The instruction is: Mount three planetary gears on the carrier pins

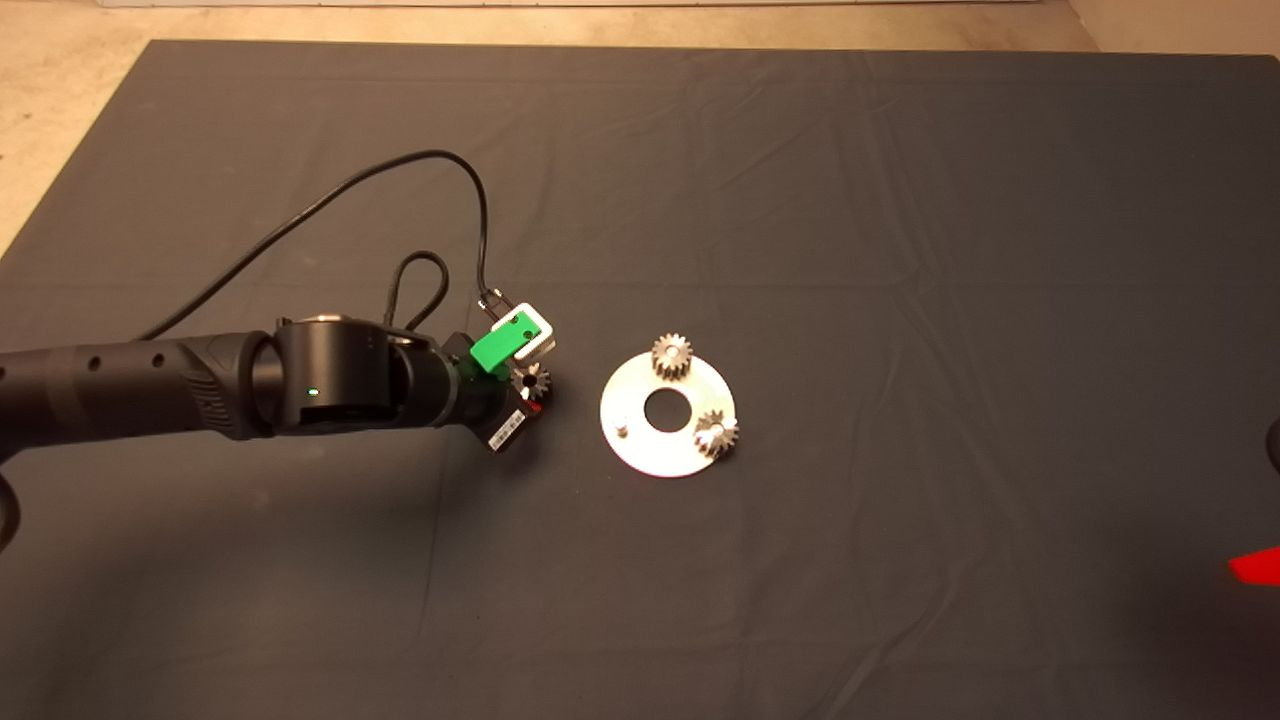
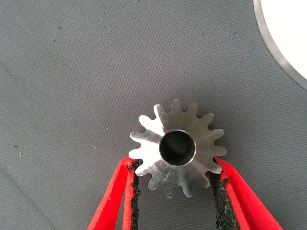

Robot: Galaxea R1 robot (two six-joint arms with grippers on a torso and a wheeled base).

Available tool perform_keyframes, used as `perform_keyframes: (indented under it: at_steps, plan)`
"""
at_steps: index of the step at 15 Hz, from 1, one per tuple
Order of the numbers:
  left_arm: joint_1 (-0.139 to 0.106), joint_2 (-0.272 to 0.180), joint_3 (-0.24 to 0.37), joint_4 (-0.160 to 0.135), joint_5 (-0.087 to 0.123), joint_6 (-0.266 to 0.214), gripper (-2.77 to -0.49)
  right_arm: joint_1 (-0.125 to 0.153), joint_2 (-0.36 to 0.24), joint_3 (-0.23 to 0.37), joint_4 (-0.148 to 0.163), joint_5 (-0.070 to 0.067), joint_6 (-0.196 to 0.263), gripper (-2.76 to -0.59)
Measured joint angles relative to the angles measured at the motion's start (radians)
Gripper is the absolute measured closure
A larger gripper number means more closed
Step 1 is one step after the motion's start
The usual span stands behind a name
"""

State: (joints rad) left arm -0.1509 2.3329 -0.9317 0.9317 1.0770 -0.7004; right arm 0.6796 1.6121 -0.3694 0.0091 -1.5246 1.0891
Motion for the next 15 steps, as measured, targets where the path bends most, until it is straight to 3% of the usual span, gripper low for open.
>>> perform_keyframes:
  at_steps: [11, 15]
  plan:
    - [-0.010, 0.008, 0.000, -0.009, 0.014, 0.000, -0.61, 0.000, 0.000, 0.000, 0.002, 0.000, 0.000, -1.89]
    - [-0.039, -0.003, 0.054, -0.008, 0.047, -0.001, -0.57, 0.000, 0.000, 0.000, 0.003, 0.001, 0.000, -1.89]
